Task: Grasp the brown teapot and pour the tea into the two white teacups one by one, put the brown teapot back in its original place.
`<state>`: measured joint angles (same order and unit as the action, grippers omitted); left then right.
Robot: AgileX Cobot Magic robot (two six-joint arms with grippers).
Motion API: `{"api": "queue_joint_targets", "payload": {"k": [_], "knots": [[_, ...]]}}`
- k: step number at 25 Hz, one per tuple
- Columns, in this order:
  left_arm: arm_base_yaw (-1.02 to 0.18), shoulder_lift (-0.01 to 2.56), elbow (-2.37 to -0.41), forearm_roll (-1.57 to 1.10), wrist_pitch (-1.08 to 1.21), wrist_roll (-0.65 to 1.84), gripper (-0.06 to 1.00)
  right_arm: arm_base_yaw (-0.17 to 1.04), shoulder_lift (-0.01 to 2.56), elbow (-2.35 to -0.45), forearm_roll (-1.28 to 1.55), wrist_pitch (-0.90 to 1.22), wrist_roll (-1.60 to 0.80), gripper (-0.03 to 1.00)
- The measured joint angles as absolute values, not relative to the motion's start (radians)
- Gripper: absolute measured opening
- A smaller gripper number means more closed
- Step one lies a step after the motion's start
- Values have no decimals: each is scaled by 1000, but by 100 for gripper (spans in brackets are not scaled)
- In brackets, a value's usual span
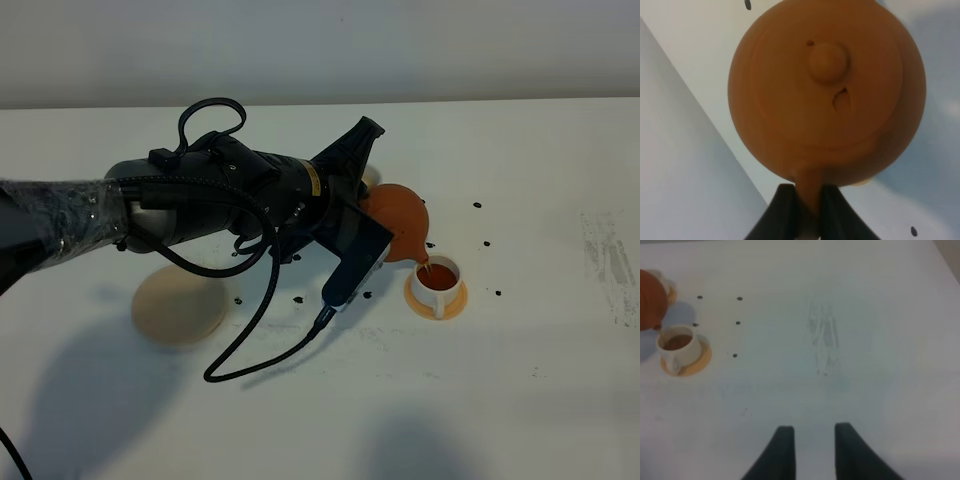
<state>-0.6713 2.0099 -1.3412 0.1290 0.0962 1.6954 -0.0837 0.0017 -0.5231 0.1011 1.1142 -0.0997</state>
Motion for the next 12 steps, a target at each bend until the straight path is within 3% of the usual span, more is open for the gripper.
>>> {"api": "queue_joint_targets", "payload": {"k": [12], "knots": [[-671,2010,-1341,141,81,1728,9,-84,2,-523,101,1114,-100,22]]}}
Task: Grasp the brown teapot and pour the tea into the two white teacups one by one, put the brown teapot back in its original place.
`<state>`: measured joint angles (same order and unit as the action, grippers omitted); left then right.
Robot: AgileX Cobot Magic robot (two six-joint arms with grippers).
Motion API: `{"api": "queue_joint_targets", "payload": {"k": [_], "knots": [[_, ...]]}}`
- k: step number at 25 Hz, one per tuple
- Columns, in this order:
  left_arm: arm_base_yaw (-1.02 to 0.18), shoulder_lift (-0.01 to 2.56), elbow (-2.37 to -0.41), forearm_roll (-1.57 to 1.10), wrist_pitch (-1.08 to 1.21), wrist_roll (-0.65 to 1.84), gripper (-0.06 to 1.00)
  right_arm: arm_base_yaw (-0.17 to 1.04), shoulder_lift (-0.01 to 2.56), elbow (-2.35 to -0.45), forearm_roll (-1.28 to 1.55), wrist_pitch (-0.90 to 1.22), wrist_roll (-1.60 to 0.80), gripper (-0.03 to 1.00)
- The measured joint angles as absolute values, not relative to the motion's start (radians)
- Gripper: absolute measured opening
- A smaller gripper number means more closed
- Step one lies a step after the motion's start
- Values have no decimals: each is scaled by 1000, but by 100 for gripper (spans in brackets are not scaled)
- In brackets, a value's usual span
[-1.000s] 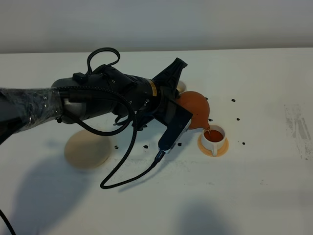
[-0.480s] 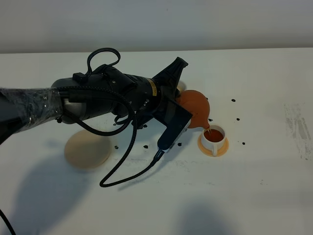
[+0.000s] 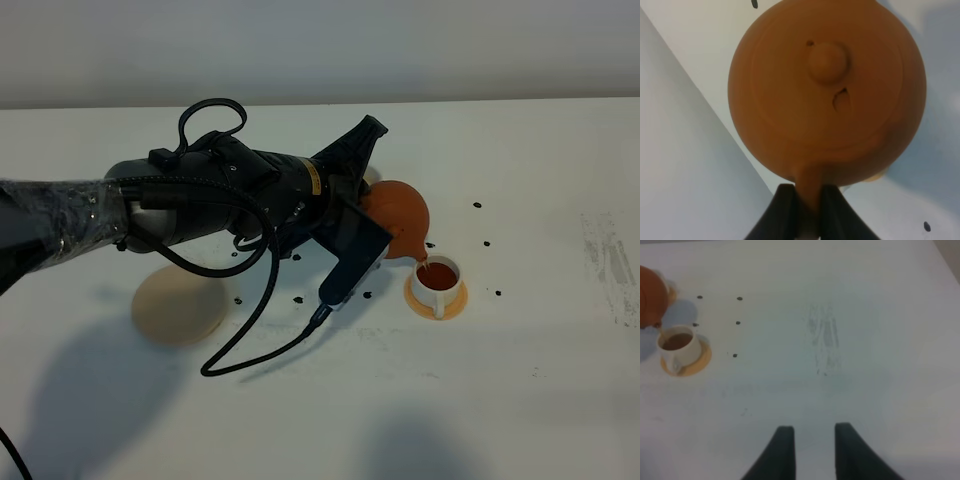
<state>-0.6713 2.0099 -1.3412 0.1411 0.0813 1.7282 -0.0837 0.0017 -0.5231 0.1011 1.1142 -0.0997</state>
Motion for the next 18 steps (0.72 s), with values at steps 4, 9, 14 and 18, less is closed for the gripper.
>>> {"api": "queue_joint_targets", "payload": {"k": [4,9,14,18], "knots": [[-671,2010,-1341,141,80,1745,9,-84,2,-523,101,1114,-100,22],[-671,2010,-1341,140,80,1753,9,-84,2,-523,101,1114,-100,22],[-671,2010,-1341,121,79,1788,9,-84,2,-523,101,1114,-100,22],[-671,2010,-1341,117,74,1796,9,-84,2,-523,101,1114,-100,22]]}}
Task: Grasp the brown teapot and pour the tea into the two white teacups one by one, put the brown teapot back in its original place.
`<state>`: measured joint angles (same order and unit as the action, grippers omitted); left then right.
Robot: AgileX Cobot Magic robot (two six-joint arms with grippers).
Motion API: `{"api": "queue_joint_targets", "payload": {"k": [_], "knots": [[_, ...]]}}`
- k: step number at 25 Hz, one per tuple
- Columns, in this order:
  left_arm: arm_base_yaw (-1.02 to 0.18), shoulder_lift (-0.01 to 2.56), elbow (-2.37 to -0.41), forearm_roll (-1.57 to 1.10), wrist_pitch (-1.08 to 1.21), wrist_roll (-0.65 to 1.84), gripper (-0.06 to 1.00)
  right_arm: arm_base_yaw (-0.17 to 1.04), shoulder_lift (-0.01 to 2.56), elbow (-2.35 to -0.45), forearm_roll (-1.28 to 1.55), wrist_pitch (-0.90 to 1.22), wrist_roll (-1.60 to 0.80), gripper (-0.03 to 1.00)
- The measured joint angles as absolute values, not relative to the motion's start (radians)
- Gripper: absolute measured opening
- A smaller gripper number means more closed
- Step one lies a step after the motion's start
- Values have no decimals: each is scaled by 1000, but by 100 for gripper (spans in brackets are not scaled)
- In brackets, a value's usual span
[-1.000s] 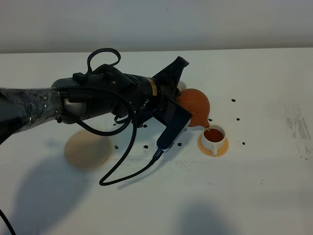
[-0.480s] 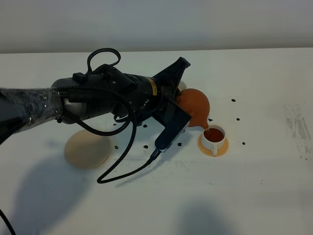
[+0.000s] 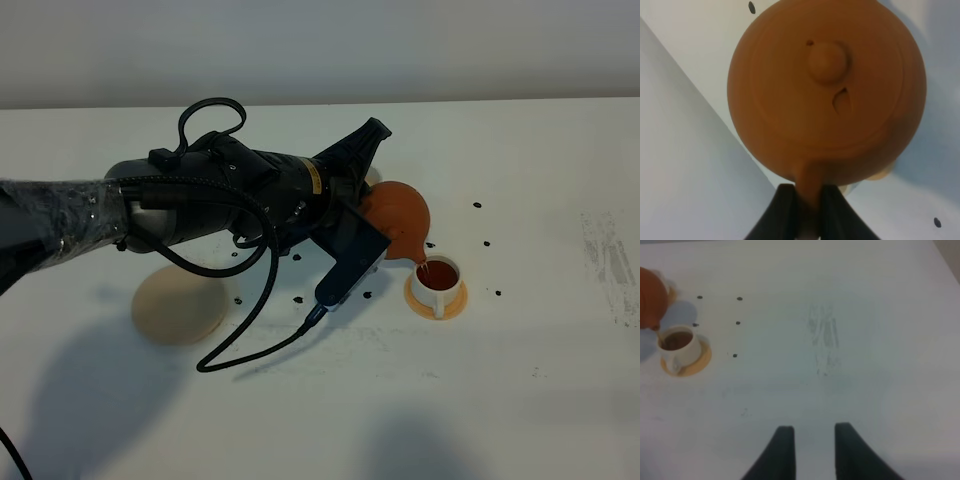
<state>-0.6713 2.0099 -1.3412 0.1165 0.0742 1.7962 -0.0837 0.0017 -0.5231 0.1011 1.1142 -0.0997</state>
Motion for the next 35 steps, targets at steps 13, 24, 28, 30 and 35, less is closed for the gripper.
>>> {"api": "queue_joint_targets", "payload": {"k": [13,24,28,30,35], "knots": [[-671,2010,-1341,114,66,1795,9,-84,2,-523,101,1114,-100,22],[-671,2010,-1341,109,114,1634,9,-84,2,-523,101,1114,-100,22],[-671,2010,-1341,96,114,1614,9,-84,2,-523,101,1114,-100,22],[-671,2010,-1341,91,116,1612,9,-84,2,-523,101,1114,-100,22],[-671,2010,-1341,89,133,1562,9,-84,2,-523,101,1114,-100,22]]}}
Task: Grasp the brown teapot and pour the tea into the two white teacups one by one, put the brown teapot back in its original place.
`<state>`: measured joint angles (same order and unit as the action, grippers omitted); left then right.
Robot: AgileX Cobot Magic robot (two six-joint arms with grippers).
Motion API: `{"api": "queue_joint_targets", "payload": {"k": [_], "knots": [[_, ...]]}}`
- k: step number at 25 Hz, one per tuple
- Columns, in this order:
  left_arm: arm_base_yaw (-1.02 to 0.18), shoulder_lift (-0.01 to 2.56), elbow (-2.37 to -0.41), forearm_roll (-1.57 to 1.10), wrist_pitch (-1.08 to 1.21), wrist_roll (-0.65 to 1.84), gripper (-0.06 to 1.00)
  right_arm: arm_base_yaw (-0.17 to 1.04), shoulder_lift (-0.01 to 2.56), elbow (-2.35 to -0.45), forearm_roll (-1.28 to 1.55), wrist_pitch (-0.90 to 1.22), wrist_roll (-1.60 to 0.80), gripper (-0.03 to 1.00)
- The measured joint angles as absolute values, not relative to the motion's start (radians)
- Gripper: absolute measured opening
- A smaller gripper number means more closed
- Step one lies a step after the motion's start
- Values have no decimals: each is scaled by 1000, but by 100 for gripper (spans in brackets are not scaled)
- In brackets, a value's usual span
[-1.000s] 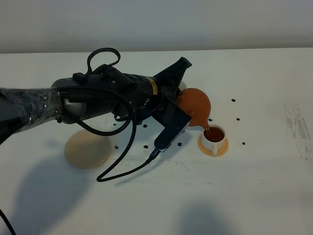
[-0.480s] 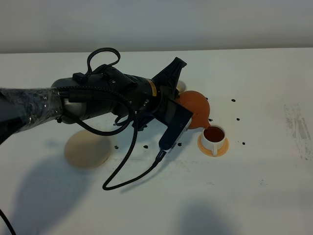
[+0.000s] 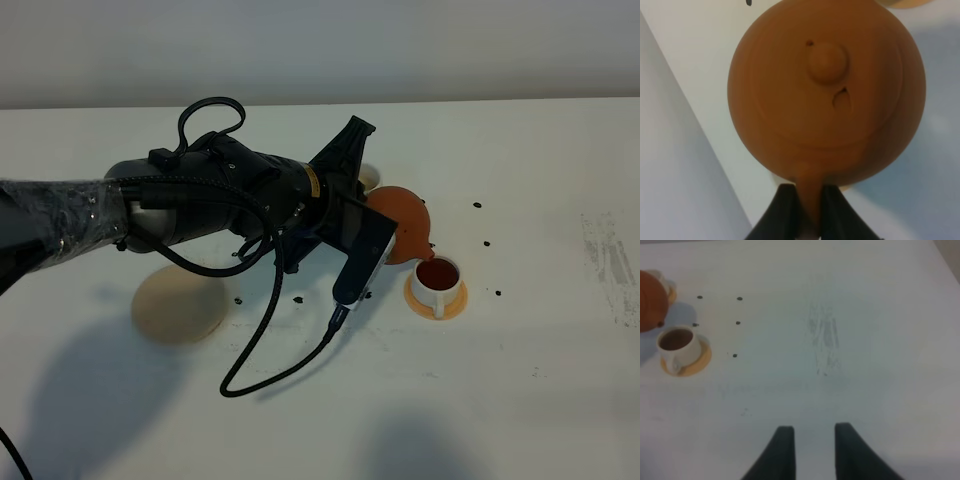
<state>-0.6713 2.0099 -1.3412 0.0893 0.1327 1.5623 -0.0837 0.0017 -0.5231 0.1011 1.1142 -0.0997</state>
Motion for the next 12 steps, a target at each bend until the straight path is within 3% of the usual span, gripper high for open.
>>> {"api": "queue_joint_targets", "payload": {"k": [12], "knots": [[-671,1952,-1341,15,296,1387,9,-84,2,-523,101,1114,-100,22]]}}
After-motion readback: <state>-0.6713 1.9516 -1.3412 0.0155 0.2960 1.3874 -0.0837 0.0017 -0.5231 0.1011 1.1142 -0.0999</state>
